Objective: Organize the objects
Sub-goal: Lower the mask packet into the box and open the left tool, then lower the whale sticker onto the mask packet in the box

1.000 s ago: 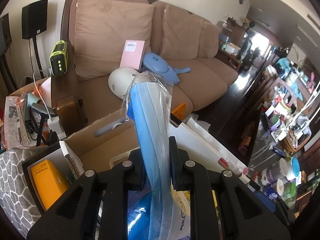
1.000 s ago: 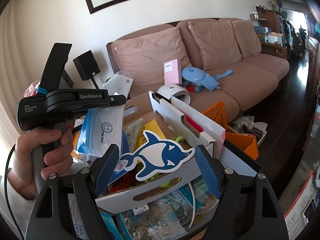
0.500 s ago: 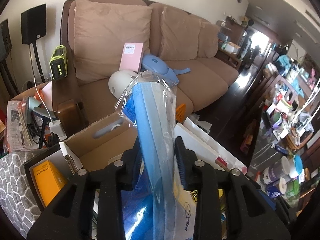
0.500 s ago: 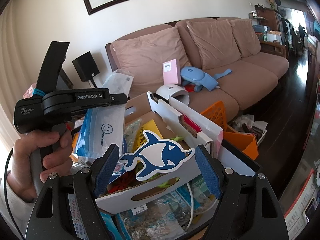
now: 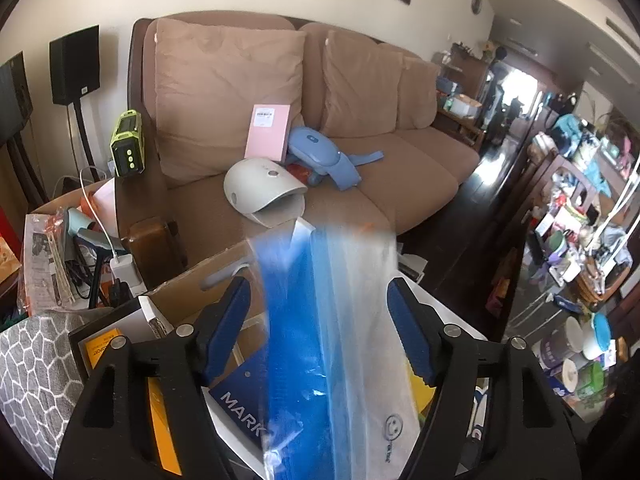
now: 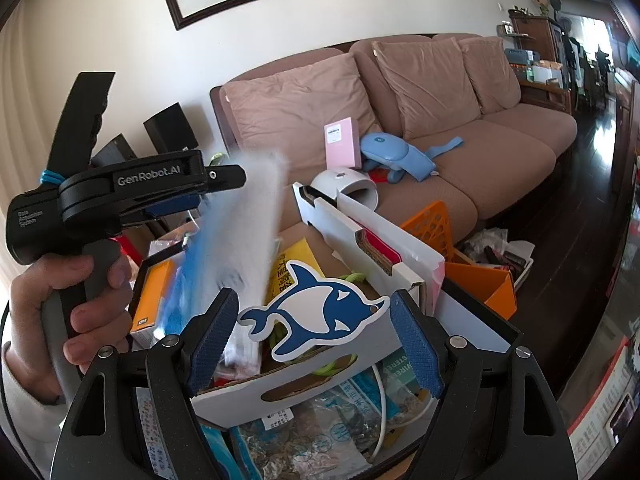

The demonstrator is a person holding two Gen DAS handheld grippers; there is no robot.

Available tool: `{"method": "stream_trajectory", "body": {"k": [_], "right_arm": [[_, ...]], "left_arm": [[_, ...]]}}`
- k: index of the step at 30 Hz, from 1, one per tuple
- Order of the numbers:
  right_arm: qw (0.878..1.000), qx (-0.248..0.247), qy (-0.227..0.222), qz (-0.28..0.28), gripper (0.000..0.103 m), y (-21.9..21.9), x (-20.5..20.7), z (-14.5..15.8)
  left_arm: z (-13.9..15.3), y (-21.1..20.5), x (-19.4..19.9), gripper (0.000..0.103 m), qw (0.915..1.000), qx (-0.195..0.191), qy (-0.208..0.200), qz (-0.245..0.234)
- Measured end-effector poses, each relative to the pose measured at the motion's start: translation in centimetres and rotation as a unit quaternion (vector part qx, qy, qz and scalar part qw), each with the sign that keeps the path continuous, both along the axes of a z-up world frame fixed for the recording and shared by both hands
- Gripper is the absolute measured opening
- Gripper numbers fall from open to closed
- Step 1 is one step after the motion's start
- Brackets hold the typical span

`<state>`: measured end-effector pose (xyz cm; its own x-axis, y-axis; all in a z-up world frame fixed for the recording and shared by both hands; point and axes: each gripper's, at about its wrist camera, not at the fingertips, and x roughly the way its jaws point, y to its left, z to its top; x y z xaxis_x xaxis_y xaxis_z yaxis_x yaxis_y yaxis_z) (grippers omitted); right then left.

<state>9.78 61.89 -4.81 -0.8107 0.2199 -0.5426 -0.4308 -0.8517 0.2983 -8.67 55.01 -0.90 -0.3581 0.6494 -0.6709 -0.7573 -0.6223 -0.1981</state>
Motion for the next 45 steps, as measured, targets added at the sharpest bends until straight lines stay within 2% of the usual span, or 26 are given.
{"method": "stream_trajectory", "body": {"k": [3, 13, 20, 24, 32, 42, 45], "right_arm": [[1.000, 0.000, 0.000, 0.000, 0.080, 0.0, 0.0, 0.0], [1.000, 0.000, 0.000, 0.000, 0.080, 0.0, 0.0, 0.1], [1.000, 0.002, 0.000, 0.001, 0.080, 0.0, 0.1, 0.0], [1.000, 0.012, -0.002, 0.003, 0.080, -0.4, -0.1, -0.2], [0.999, 0.034, 0.002, 0.013, 0.080, -1.7, -0.6, 0.0], [0.999, 0.047, -0.009, 0.014, 0.080, -2.0, -1.0, -0.3], [0.999, 0.037, -0.004, 0.008, 0.080, -1.4, -0.7, -0.3]], "left_arm": [[0.3, -0.2, 0.3, 0.079, 0.9999, 0.003, 0.012, 0.002], [1.3, -2.4, 1.7, 0.080, 0.9984, 0.015, 0.053, 0.008], [1.8, -5.0, 2.7, 0.088, 0.9955, 0.015, 0.094, 0.010], [1.6, -6.0, 2.9, 0.088, 0.9955, 0.008, 0.094, 0.010], [1.5, -8.5, 1.7, 0.089, 0.9968, 0.029, 0.068, 0.029], [0.1, -10.8, 0.8, 0.089, 0.9975, 0.026, 0.053, 0.039], [-0.1, -11.8, 0.8, 0.089, 0.9976, 0.029, 0.048, 0.041]]}}
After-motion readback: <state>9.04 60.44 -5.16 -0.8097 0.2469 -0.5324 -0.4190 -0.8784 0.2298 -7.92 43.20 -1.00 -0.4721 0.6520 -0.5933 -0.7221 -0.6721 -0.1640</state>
